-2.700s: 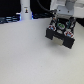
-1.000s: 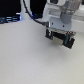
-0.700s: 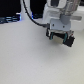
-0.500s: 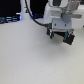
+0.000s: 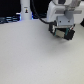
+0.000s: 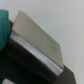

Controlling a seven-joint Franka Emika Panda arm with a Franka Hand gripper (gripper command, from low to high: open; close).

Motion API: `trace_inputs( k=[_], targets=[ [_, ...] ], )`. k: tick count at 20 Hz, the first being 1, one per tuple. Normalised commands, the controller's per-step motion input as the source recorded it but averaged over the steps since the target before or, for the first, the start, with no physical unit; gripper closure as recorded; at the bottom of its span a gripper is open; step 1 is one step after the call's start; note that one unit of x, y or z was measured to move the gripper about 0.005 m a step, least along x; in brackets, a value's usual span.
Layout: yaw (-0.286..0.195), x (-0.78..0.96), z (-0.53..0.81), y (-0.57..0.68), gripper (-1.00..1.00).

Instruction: Open the kcup holder, insert the kcup into the holder, and close the kcup holder

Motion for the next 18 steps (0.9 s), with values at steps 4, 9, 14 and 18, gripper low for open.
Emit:
trace_inputs(
  k=[4,9,14,18],
  targets=[
    [0.142,-0.58,0.0,0.43,-1.0],
    [0.139,-0.58,0.0,0.44,-1.0],
    [0.134,-0.58,0.0,0.45,-1.0],
    [0.123,-0.48,0.14,0.44,-1.0]
  ],
)
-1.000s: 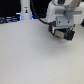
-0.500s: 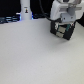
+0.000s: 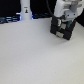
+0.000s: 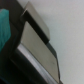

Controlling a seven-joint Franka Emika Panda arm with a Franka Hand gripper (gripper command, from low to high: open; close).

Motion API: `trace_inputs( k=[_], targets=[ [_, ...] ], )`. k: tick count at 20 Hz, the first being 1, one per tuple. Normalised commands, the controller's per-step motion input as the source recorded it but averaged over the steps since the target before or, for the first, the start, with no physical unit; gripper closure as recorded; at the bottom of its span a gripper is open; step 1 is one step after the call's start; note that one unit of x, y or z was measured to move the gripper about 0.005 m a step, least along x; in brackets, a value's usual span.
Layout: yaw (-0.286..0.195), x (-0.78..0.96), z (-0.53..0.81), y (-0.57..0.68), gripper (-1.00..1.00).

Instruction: Open the kcup holder, insert the kcup into the holder, and close the kcup holder

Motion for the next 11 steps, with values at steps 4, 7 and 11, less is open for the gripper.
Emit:
trace_inputs(
  k=[4,7,11],
  targets=[
    [0.035,-0.01,0.82,0.14,-1.0],
    [0.0,0.13,0.84,0.0,-1.0],
    [0.0,0.02,0.0,0.0,-1.0]
  ],
)
